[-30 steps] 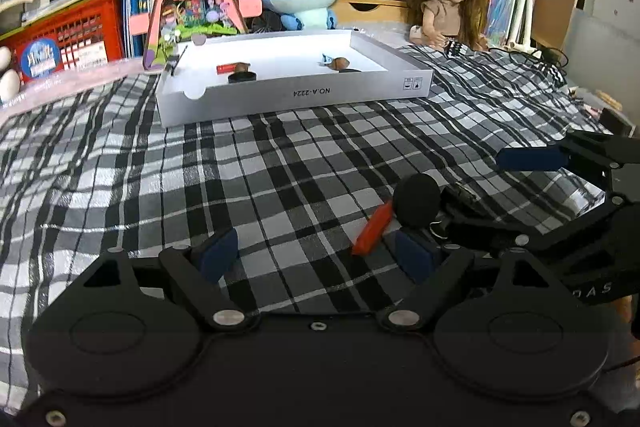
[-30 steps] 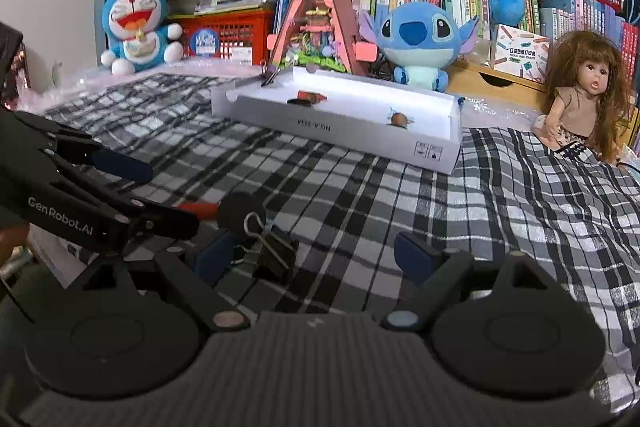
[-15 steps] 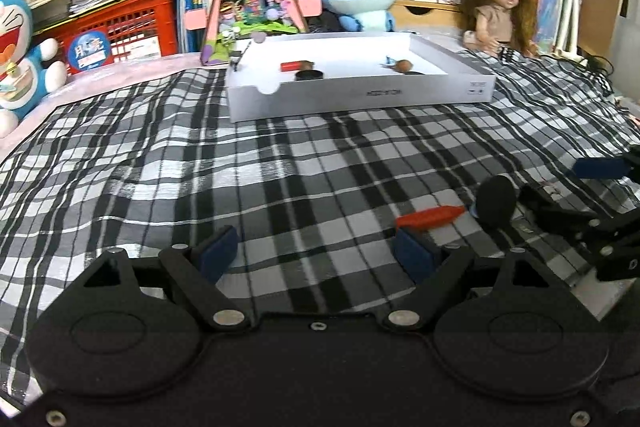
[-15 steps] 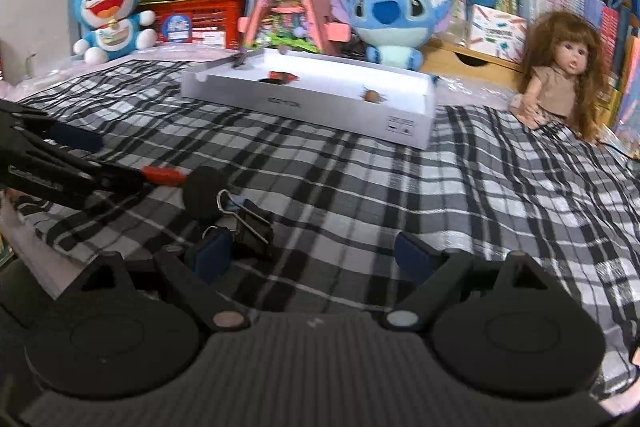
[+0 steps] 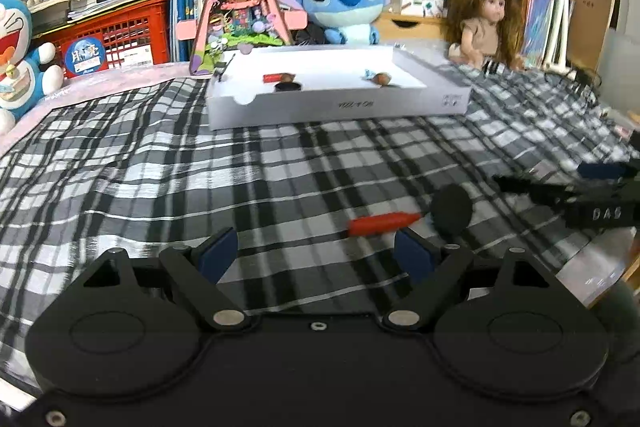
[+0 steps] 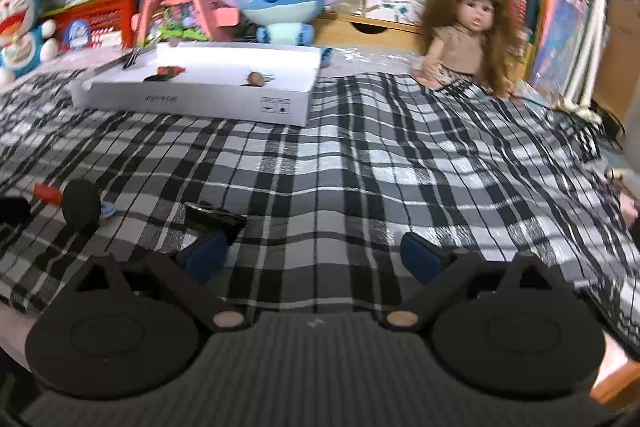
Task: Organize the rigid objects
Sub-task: 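Grasp the second red stick with the left tool while the right tool grasps the black binder clip, then carry the red stick and black binder clip over the white tray with both tools, then lower both held items into the tray and open both tools, then withdraw from the tray and grasp the black round cap with the left tool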
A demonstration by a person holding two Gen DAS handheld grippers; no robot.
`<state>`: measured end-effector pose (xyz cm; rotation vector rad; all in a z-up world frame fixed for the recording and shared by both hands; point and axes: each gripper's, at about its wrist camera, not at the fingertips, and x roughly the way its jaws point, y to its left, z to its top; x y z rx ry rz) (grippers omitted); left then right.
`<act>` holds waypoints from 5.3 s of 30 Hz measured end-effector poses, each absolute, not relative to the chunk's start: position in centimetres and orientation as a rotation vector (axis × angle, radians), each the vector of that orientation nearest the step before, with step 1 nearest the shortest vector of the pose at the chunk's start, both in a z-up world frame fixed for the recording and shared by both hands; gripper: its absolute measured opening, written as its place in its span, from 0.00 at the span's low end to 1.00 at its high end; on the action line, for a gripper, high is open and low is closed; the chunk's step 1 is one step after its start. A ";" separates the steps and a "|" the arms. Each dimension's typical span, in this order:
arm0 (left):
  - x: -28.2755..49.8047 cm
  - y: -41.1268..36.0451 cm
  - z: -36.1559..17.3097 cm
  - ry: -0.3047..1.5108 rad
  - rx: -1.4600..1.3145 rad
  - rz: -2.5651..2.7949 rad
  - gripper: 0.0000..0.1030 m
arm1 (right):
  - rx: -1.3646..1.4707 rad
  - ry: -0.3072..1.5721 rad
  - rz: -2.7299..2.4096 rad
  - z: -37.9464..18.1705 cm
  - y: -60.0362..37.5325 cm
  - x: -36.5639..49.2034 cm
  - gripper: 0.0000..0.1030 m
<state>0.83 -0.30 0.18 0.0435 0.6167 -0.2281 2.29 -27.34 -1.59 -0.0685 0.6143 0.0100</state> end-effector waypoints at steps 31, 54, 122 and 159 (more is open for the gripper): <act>0.8 -2.7 -1.5 0.508 -0.029 -0.133 0.39 | 0.130 0.522 -0.056 -2.3 -22.2 1.8 0.48; 9.4 -0.8 5.1 0.519 -0.064 -0.198 0.39 | 0.139 0.479 0.070 2.7 -23.3 6.4 0.36; 35.6 -2.6 0.8 0.787 -0.065 -0.066 0.40 | 0.171 0.751 0.074 0.2 -21.0 32.4 0.38; 17.2 -1.6 4.9 0.631 0.043 -0.231 0.82 | 0.037 0.557 0.261 4.6 -22.7 16.9 0.87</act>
